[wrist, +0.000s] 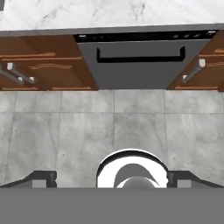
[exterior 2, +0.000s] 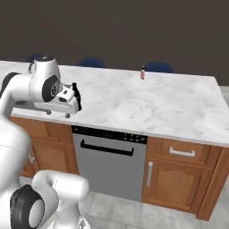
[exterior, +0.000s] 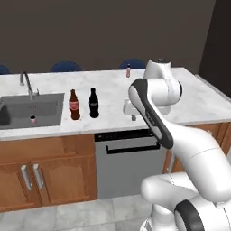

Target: Place the large bottle from the dining counter next to the other large bottle outside the sink, and place the small bottle from the dining counter next to the other small bottle inside the sink.

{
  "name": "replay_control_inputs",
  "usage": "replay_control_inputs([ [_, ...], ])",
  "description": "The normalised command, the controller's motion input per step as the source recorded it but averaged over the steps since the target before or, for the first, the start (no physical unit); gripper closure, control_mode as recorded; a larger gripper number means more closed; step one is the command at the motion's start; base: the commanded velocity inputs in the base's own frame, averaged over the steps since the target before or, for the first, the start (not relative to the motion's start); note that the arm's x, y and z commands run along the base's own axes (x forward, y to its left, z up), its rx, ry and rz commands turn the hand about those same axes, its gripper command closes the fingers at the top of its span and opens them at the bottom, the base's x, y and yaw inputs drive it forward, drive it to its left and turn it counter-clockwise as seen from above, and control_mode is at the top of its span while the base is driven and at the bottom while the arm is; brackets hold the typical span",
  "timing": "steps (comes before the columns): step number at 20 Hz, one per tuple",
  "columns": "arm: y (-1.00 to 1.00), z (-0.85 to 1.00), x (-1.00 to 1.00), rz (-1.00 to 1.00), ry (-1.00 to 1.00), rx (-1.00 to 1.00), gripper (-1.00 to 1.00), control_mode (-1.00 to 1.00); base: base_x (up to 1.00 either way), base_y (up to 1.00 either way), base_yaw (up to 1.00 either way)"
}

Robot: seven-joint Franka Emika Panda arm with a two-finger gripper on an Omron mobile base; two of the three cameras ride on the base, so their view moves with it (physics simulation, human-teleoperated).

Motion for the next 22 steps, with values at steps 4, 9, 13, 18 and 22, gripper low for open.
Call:
replay_control_inputs([
  [4,0.00,0.00,0.00,0.00,0.00,0.00,-1.00,1.00,-0.42,-1.00,0.38],
  [9,0.00,0.00,0.00,0.00,0.00,0.00,-1.00,1.00,-0.43,-1.00,0.06],
  [13,0.00,0.00,0.00,0.00,0.00,0.00,-1.00,1.00,-0.03,-1.00,-0.05],
  [18,0.00,0.00,0.00,0.00,0.00,0.00,-1.00,1.00,0.53,-1.00,-0.21],
  [22,0.00,0.00,0.00,0.00,0.00,0.00,-1.00,1.00,0.81,-1.00,-0.22],
])
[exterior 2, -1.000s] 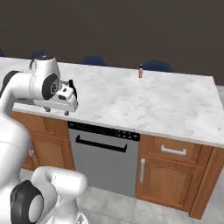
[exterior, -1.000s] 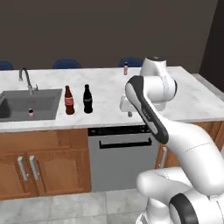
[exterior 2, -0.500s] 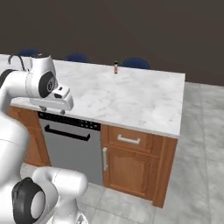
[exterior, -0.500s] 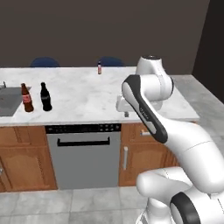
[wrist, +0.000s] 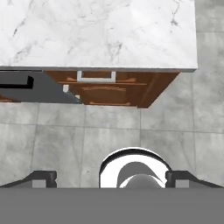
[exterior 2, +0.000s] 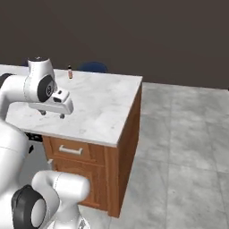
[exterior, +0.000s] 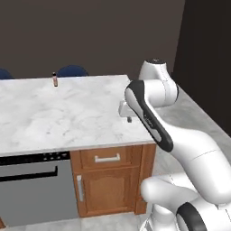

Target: Place the large bottle from the dining counter next to the other large bottle outside the sink, and place the small bottle from the dining counter next to the other small bottle inside the sink.

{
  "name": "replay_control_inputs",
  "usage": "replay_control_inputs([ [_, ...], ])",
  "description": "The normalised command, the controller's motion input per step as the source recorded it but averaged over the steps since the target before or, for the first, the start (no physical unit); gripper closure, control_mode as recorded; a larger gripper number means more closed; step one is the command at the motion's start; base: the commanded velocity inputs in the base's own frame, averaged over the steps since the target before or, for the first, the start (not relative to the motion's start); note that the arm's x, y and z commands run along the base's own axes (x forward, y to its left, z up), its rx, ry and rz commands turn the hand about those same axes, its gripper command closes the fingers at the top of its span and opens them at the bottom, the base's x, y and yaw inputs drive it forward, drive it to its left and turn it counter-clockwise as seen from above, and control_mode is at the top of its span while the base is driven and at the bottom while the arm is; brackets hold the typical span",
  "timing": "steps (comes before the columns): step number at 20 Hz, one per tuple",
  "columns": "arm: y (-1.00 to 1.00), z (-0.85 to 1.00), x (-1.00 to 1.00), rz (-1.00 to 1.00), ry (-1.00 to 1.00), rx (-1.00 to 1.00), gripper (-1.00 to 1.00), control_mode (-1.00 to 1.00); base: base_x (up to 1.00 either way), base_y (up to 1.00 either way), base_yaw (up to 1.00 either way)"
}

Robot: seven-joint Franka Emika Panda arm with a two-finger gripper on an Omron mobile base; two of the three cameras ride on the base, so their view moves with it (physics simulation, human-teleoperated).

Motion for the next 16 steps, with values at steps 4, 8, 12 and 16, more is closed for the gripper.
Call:
replay_control_inputs([
  [4,0.00,0.00,0.00,0.00,0.00,0.00,-1.00,1.00,0.30,-1.00,-0.05],
  [8,0.00,0.00,0.00,0.00,0.00,0.00,-1.00,1.00,0.05,-1.00,0.00],
  [12,0.00,0.00,0.00,0.00,0.00,0.00,-1.00,1.00,0.06,-1.00,0.27],
  [16,0.00,0.00,0.00,0.00,0.00,0.00,-1.00,1.00,0.18,-0.79,0.72],
])
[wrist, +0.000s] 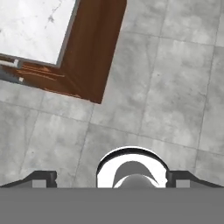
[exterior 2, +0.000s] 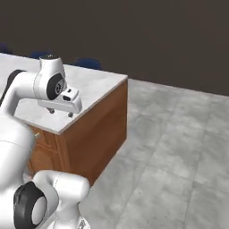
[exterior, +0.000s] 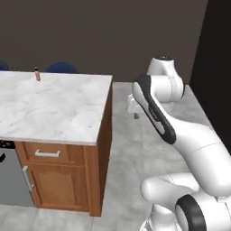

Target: Place the large bottle from the dining counter next to the other large bottle outside the sink, and place the small bottle from the dining counter next to the other small bottle inside the sink.

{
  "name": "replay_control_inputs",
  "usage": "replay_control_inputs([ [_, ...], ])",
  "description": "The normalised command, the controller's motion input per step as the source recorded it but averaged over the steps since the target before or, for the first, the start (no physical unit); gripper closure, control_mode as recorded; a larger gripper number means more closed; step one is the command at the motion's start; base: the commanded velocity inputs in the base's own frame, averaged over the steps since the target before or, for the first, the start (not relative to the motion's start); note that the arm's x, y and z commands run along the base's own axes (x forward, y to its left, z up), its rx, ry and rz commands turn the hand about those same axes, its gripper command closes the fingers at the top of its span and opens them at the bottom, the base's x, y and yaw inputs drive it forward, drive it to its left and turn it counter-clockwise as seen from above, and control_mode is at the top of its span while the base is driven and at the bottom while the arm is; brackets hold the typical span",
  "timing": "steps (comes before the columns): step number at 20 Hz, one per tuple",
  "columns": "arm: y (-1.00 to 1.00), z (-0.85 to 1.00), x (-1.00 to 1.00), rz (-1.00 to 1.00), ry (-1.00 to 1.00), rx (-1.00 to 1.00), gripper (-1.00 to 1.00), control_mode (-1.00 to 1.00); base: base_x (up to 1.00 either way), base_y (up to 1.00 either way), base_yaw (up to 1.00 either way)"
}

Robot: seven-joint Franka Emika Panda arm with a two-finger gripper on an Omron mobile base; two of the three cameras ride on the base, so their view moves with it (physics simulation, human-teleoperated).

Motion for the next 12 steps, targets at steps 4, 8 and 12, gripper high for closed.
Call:
replay_control_inputs([
  [4,0.00,0.00,0.00,0.00,0.00,0.00,-1.00,1.00,0.04,-0.64,0.82],
  [8,0.00,0.00,0.00,0.00,0.00,0.00,-1.00,1.00,0.00,-0.72,0.77],
  [12,0.00,0.00,0.00,0.00,0.00,0.00,-1.00,1.00,0.00,-0.93,0.66],
])
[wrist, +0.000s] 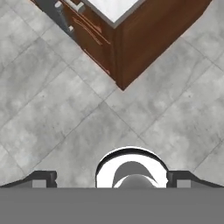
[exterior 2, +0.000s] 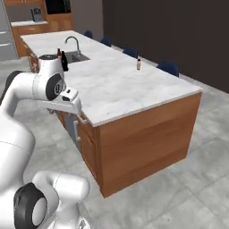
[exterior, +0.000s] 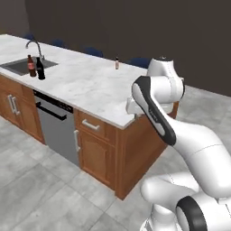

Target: Place the large bottle from the dining counter next to the other large bottle outside the sink, and place the small bottle from the dining counter next to the other small bottle inside the sink.

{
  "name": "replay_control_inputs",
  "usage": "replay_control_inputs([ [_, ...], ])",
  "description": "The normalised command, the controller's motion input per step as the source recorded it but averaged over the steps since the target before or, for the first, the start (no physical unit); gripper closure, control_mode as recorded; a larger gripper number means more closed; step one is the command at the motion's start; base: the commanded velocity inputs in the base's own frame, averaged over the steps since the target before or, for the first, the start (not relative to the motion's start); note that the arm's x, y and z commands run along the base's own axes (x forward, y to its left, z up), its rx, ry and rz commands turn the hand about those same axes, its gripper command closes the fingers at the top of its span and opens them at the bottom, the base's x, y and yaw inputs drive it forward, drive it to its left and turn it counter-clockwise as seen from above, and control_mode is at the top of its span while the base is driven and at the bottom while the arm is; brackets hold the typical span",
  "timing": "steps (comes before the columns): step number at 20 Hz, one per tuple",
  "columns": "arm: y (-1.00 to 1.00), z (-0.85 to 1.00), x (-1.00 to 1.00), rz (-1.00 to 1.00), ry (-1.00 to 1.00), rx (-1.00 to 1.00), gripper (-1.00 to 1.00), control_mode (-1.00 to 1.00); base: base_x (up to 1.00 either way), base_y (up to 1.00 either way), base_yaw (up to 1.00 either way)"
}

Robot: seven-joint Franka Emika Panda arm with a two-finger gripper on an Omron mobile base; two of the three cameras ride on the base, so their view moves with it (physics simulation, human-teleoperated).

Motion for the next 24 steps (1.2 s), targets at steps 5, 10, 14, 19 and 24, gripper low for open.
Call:
replay_control_inputs([
  [5,0.00,0.00,0.00,0.00,0.00,0.00,-1.00,1.00,-0.07,-1.00,0.36],
  [10,0.00,0.00,0.00,0.00,0.00,0.00,-1.00,1.00,0.60,-1.00,0.14],
  [14,0.00,0.00,0.00,0.00,0.00,0.00,-1.00,1.00,1.00,-0.89,0.37],
  [19,0.00,0.00,0.00,0.00,0.00,0.00,-1.00,1.00,1.00,-0.95,0.47],
  [24,0.00,0.00,0.00,0.00,0.00,0.00,-1.00,1.00,1.00,-1.00,0.53],
])
